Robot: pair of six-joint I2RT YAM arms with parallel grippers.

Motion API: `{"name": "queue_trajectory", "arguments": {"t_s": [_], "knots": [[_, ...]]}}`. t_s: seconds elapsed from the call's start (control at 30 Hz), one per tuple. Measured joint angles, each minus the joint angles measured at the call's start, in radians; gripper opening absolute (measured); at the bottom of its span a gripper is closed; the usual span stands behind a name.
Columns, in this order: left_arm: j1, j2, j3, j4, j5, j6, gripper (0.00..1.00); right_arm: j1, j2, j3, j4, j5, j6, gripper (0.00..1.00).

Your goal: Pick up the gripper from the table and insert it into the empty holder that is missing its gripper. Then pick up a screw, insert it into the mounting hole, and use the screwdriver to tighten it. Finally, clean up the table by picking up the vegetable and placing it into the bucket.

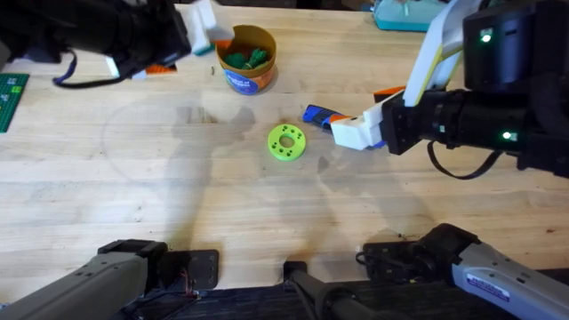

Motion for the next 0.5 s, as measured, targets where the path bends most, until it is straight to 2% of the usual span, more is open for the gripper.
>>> {"name": "queue_trajectory", "arguments": {"t_s": [0.2, 0.5], "knots": [[-0.001, -0.015, -0.004, -0.005, -0.018, 0.044, 0.991, -0.001, -0.008, 0.001, -0.012, 0.0, 0.0, 0.962], [0.002, -0.017, -0.004, 0.098, -0.027, 0.112, 0.991, -0.001, -0.02, 0.001, 0.037, -0.001, 0.0, 0.962]]}}
